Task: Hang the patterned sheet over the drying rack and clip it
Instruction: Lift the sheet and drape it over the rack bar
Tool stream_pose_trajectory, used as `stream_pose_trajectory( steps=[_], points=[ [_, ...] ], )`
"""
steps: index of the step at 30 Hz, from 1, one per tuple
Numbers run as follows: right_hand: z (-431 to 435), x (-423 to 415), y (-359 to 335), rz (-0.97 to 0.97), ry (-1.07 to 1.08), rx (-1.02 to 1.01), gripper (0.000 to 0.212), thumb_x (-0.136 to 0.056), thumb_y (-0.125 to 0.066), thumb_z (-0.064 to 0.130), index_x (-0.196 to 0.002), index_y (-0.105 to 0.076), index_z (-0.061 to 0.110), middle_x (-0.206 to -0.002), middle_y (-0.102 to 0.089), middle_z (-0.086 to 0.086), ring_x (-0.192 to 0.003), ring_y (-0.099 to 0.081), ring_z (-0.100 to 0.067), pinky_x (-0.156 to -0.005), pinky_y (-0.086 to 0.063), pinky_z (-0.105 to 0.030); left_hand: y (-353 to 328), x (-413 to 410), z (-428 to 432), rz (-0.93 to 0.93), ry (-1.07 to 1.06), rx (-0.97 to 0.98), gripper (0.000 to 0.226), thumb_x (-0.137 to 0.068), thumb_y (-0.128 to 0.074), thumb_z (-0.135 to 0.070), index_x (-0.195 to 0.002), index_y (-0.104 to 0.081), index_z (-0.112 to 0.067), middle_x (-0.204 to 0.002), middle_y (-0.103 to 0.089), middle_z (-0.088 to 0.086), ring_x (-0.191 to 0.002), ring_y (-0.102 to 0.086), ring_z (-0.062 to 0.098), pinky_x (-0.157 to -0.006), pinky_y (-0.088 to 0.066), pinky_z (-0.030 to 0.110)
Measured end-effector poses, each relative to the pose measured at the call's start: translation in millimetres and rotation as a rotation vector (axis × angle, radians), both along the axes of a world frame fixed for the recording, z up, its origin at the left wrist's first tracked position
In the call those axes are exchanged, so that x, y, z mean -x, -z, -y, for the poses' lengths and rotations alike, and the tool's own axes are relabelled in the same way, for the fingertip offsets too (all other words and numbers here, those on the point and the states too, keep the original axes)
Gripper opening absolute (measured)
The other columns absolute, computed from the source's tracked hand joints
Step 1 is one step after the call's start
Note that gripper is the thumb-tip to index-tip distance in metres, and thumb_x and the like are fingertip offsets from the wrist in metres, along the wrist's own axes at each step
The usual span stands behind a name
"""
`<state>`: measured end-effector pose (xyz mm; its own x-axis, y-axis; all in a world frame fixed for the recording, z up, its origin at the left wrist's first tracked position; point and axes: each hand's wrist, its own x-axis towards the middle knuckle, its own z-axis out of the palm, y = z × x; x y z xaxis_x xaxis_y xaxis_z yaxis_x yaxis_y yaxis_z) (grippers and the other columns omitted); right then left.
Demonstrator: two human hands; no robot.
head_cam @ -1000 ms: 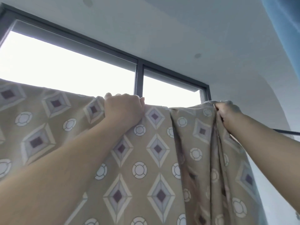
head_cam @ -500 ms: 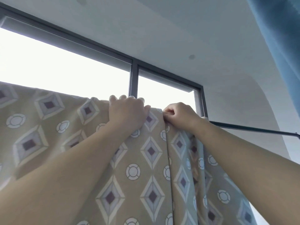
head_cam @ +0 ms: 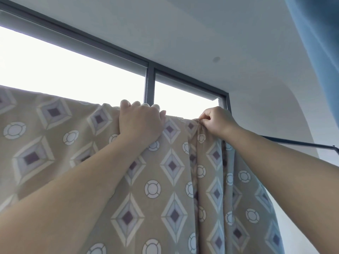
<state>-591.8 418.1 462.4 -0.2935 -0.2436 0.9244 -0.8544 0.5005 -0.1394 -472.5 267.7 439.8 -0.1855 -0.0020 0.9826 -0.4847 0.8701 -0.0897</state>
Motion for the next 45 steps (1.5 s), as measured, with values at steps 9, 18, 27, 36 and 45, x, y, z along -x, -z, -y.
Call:
stream_pose_trajectory(
  steps=[9,18,27,36,45],
  points=[
    [19.4,-6.8,10.6,0.01,0.196,-0.041,0.02,-0.093,-0.038,0.012,-0.101,-0.056,0.018,-0.099,-0.058,-0.002,-0.112,-0.045,-0.026,-0.092,-0.029,-0.039,-7.3,-11.2,11.2,0.052,-0.032,-0.089,0.043,-0.099,-0.019,-0.034,-0.096,-0.058,-0.016,-0.097,-0.063,0.004,-0.098,-0.053,0.025,-0.094,-0.027,0.041],
    [38.9,-21.0,8.9,0.148,-0.357,-0.049,0.018,-0.087,-0.06,0.037,-0.078,-0.067,0.023,-0.089,-0.068,0.008,-0.098,-0.061,-0.017,-0.095,-0.046,-0.044,-19.4,-23.4,17.6,0.184,0.068,-0.239,0.037,-0.101,-0.025,-0.027,-0.111,-0.058,-0.013,-0.11,-0.062,0.011,-0.105,-0.053,0.029,-0.096,-0.029,0.038],
    [44.2,-16.5,18.8,0.041,-0.374,0.08,0.019,-0.088,-0.06,0.03,-0.091,-0.071,0.013,-0.087,-0.067,0.005,-0.089,-0.058,-0.012,-0.076,-0.042,-0.022,-18.0,-30.6,19.1,0.219,0.162,-0.201,0.028,-0.096,-0.037,-0.018,-0.097,-0.064,-0.007,-0.094,-0.064,0.009,-0.092,-0.058,0.029,-0.08,-0.043,0.032],
    [39.0,-16.1,14.7,-0.054,-0.247,-0.02,0.025,-0.093,-0.048,0.008,-0.107,-0.069,0.006,-0.11,-0.069,-0.007,-0.107,-0.059,-0.022,-0.084,-0.038,-0.02,-12.5,-51.4,22.2,0.248,-0.076,-0.142,0.02,-0.083,-0.042,0.005,-0.066,-0.044,-0.007,-0.064,-0.044,0.006,-0.068,-0.048,0.029,-0.061,-0.039,0.032],
    [56.3,-7.0,19.1,-0.045,-0.078,0.055,0.025,-0.089,-0.037,0.009,-0.09,-0.06,0.016,-0.096,-0.066,-0.01,-0.091,-0.058,-0.031,-0.083,-0.051,-0.045,-20.0,-74.6,50.0,0.15,-0.065,-0.251,0.024,-0.081,-0.042,0.005,-0.09,-0.064,-0.002,-0.088,-0.062,0.015,-0.085,-0.058,0.035,-0.077,-0.051,0.039]
  ],
)
